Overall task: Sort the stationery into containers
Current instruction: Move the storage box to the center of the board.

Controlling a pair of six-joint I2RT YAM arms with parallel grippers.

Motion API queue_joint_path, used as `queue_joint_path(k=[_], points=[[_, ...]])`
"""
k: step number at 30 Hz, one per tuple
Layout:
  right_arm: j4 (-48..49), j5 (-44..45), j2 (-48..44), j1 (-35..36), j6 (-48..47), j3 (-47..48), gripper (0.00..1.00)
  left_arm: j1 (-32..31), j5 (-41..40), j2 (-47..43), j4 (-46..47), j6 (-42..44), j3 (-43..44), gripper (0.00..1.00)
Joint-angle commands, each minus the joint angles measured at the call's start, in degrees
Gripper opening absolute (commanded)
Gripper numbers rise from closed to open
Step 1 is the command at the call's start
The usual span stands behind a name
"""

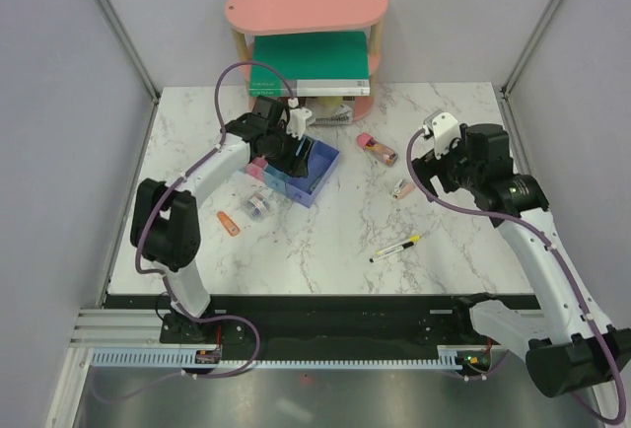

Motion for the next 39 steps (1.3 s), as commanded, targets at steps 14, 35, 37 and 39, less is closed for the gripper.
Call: queue_joint_path(k=[14, 35, 37, 39], points=[[15.7, -10.0, 26.4, 8.6, 16.2, 4.9, 0.98, 0.3, -18.5, -22.9, 3.2, 16.4, -7.5, 0.71], [24.6, -1.3, 58.8, 16.9, 33.6, 28.3, 0.98, 1.0, -28.5, -40.9, 1.9, 29.6, -21.6, 0.73], [24.7, 0.7, 59.7, 17.6, 33.3, 28.3, 0.98, 1.0, -28.5, -41.9, 1.8, 29.8, -22.1, 0.74], [24.7, 4.5, 60.0, 18.5, 32.8, 27.9, 0.98, 1.0, -28.5, -42.6, 1.5, 29.8, -22.6, 0.74]])
